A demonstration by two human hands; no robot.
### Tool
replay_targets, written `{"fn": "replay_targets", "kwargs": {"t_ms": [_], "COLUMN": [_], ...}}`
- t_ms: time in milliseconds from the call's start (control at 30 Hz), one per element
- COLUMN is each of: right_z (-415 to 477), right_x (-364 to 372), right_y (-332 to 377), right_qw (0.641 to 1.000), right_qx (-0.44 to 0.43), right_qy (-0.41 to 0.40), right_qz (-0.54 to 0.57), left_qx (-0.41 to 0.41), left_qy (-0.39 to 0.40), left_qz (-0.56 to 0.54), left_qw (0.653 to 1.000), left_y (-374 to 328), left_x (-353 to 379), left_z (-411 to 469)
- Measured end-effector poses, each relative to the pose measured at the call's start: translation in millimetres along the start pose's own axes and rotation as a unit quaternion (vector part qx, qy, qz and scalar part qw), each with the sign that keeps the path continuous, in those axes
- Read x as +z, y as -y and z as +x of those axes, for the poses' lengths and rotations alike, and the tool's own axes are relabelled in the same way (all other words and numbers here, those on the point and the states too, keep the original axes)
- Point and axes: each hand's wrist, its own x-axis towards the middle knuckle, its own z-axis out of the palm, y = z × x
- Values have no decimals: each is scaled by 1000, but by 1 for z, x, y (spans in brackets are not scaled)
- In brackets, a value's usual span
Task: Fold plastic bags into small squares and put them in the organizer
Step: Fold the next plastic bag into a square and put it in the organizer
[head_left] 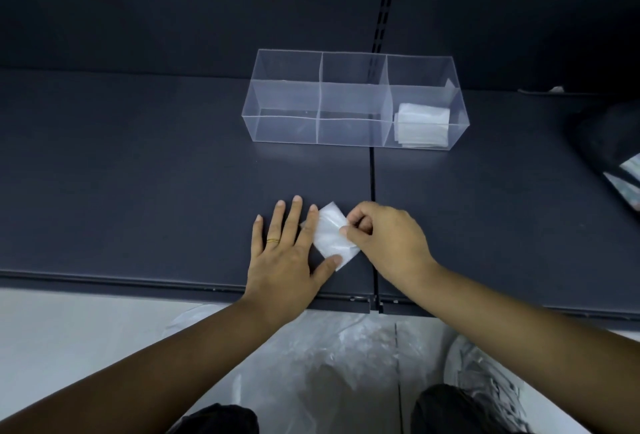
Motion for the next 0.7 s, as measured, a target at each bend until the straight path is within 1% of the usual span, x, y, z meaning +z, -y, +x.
{"fn": "replay_targets", "kwargs": {"t_ms": [100, 167, 267, 433, 500, 633, 700], "right_z": [-10, -14, -13, -16, -20, -24, -22], "right_x": [8, 10, 6, 7, 11, 15, 11], "right_y": [-10, -18, -25, -21, -17, -6, -2], "right_qw": [994, 990, 991, 990, 991, 995, 998], "right_qx": [-39, -36, -21, -16, -17, -12, -7], "right_qy": [-36, -50, -83, -106, -98, -53, -43], "right_qz": [-101, -125, -107, -93, -89, -85, -34], "left_qx": [-8, -8, -4, -10, -21, -57, -68], "left_qy": [-5, -6, -5, 7, 13, 31, 42], "left_qz": [-4, 1, 9, 14, 17, 5, -32], "left_qw": [1000, 1000, 1000, 1000, 1000, 998, 996], "left_y": [0, 0, 0, -1, -4, -15, -19], "left_x": [2, 3, 4, 2, 2, -1, -4], "left_z": [0, -1, -1, -1, -1, -8, -12]}}
